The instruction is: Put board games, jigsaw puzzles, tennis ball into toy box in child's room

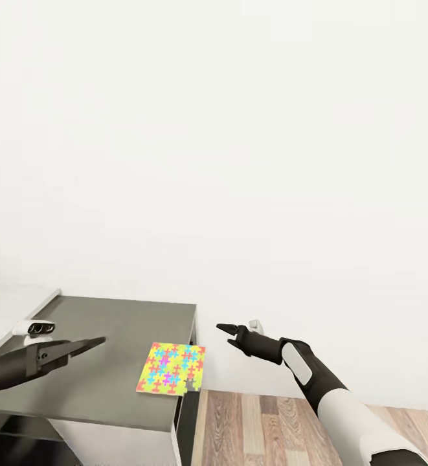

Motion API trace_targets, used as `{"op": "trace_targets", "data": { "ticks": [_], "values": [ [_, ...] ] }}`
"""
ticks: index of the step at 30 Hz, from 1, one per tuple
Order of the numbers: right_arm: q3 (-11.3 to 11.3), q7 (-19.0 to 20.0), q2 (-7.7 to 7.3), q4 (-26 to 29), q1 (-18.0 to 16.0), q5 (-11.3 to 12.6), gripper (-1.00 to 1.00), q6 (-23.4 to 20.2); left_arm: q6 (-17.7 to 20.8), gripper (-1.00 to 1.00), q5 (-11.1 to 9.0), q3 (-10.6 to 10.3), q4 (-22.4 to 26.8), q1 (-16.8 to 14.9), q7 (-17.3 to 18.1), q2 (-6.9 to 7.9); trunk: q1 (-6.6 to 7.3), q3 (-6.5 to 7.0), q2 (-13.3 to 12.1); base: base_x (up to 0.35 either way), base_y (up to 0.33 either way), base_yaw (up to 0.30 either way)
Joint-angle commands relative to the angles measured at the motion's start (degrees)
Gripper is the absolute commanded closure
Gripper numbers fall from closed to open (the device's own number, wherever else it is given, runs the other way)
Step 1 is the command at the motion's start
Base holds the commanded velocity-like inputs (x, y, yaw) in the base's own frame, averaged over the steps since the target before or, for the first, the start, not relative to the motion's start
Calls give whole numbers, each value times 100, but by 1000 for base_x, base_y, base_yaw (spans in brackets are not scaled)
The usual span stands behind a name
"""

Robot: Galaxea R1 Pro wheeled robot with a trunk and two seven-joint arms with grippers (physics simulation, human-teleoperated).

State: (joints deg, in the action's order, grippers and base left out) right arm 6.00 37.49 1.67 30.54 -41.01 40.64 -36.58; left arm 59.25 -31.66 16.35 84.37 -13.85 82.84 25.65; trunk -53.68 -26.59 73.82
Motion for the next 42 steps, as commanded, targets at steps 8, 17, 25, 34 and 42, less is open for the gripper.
{"op": "trace_targets", "data": {
  "ticks": [8,17,25,34,42],
  "values": [
    [-7,-6,-11,-25,-3,50,-100,-30,60,-100,-7,0,0,-4,13,10,-154,-125,284,0,0,90],
    [-11,-5,-26,-30,-3,68,-100,-30,60,-100,-7,0,0,-4,13,12,-351,-286,645,0,0,5],
    [-11,-8,-27,-36,-3,76,-100,-33,60,-100,-7,0,0,-4,13,11,-527,-430,966,0,0,0],
    [-31,-4,-75,-41,-3,105,-100,-48,60,-100,-10,2,0,-4,17,10,-659,-538,1207,0,0,0],
    [-47,-44,-64,-67,-3,115,-100,-38,68,-100,-65,127,56,-12,136,64,-659,-538,1207,0,0,0]
  ]
}}
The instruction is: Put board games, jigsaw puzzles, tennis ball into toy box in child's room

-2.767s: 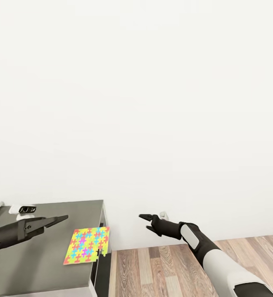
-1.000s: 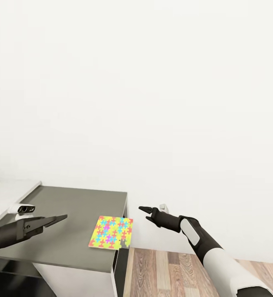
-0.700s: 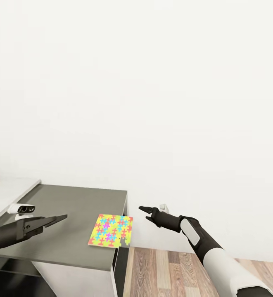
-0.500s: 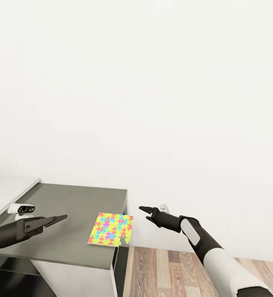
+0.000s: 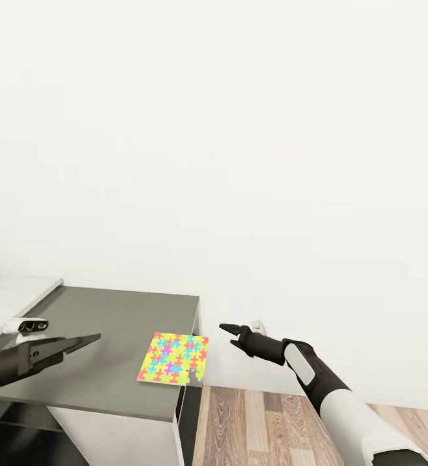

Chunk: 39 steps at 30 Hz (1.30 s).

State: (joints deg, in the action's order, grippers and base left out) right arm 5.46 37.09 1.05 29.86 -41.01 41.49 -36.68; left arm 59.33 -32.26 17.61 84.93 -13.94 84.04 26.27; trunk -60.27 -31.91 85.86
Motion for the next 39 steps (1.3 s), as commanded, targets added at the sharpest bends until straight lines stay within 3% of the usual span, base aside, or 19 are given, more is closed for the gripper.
{"op": "trace_targets", "data": {
  "ticks": [1,5,9,16,17,21,24,30,39],
  "values": [
    [4,-9,1,-2,-4,31,-100,-28,61,-100,-11,66,3,-10,28,1,0,-6,3,0,0,0],
    [0,-15,-4,-5,-4,29,-100,-23,63,-100,-27,173,7,-38,51,-12,0,-6,3,0,0,0],
    [-1,-6,1,-6,-4,31,-100,-22,67,-100,-27,112,11,-140,40,-63,0,-6,3,0,0,0],
    [9,-47,64,-13,-4,34,-100,-7,67,-100,-33,-415,-8,-731,19,-147,0,-6,3,0,0,0],
    [10,-61,69,-36,-4,34,-100,-7,67,-100,-33,-597,-11,-820,17,-169,0,-6,3,0,0,0],
    [-5,-81,80,-226,-4,46,-100,-33,67,-100,-23,-990,-26,-1011,10,-262,0,-6,3,0,0,0],
    [-47,-86,82,-440,-4,109,-100,-61,67,-100,8,-1109,-40,-1125,2,-291,0,-6,3,0,0,0],
    [-172,-95,80,-681,-4,369,-100,-111,67,-100,26,-1162,-46,-1170,-1,-296,0,-6,3,0,0,0],
    [-200,-82,86,-722,-4,426,-100,-612,67,-100,-19,-1086,-47,-1171,7,-272,0,-6,3,0,0,0]
  ]
}}
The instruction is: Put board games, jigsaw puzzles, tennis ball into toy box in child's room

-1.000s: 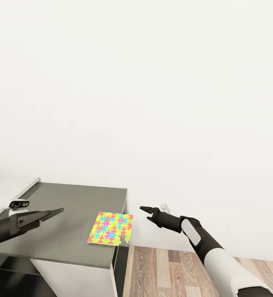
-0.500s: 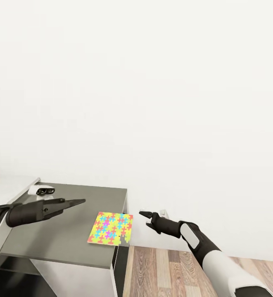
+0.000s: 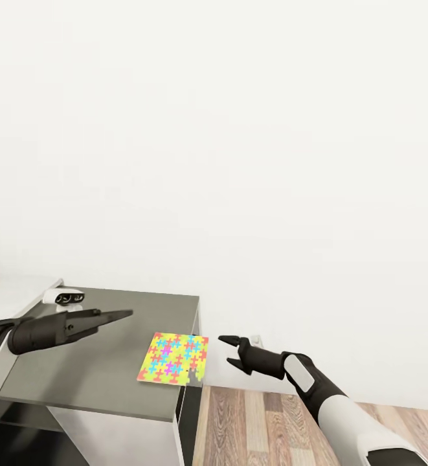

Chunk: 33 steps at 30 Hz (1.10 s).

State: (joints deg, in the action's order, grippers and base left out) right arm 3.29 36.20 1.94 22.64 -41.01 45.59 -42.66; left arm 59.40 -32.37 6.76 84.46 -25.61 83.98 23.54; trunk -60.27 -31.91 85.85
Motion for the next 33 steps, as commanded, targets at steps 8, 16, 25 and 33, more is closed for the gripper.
{"op": "trace_targets", "data": {
  "ticks": [8,16,25,33],
  "values": [
    [22,20,0,3,-4,19,-100,-120,60,-100,-14,40,9,-4,21,-22,0,-6,3,0,0,0],
    [22,27,0,3,-4,12,-100,-124,60,-100,-15,44,10,-3,21,-25,0,-6,3,0,57,0],
    [26,28,0,3,-4,11,-100,-107,60,-100,-13,45,10,2,33,-25,0,-6,3,0,20,0],
    [30,28,0,3,-4,11,-100,-103,60,-100,-15,45,10,4,45,-25,0,-6,3,0,154,0]
  ]
}}
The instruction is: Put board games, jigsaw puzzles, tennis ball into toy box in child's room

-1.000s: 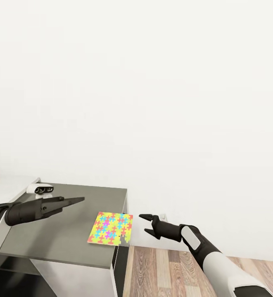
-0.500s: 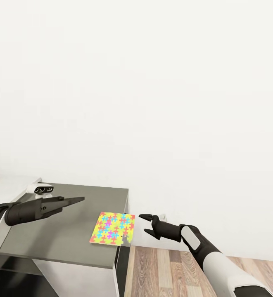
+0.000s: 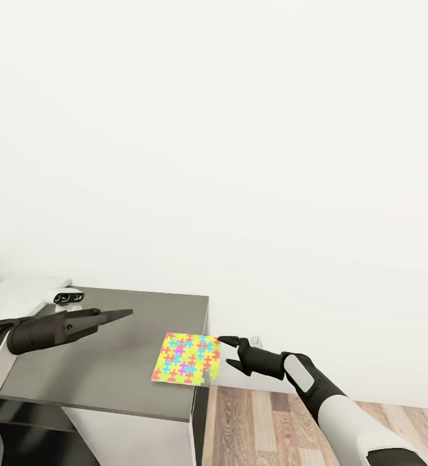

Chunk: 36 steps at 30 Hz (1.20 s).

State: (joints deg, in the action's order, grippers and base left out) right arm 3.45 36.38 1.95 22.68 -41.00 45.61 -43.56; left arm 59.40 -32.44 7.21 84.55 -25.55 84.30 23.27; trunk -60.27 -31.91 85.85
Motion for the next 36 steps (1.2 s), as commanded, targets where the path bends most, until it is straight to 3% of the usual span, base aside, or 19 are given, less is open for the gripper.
{"op": "trace_targets", "data": {
  "ticks": [1,28,32,36],
  "values": [
    [15,10,-2,0,-4,10,-100,-12,60,-100,-8,-1,0,-3,15,2,0,-6,3,0,55,0],
    [15,1,-2,0,-4,1,-100,-3,45,-100,-8,-47,13,-3,17,-26,0,-6,3,9,42,0],
    [18,1,-2,0,-4,1,-100,-3,36,-100,-5,-203,43,-3,-2,-183,0,-6,3,4,10,0],
    [23,1,3,0,-4,-6,-100,-1,37,-100,37,-487,59,-3,-27,-491,0,-6,3,1,3,0]
  ]
}}
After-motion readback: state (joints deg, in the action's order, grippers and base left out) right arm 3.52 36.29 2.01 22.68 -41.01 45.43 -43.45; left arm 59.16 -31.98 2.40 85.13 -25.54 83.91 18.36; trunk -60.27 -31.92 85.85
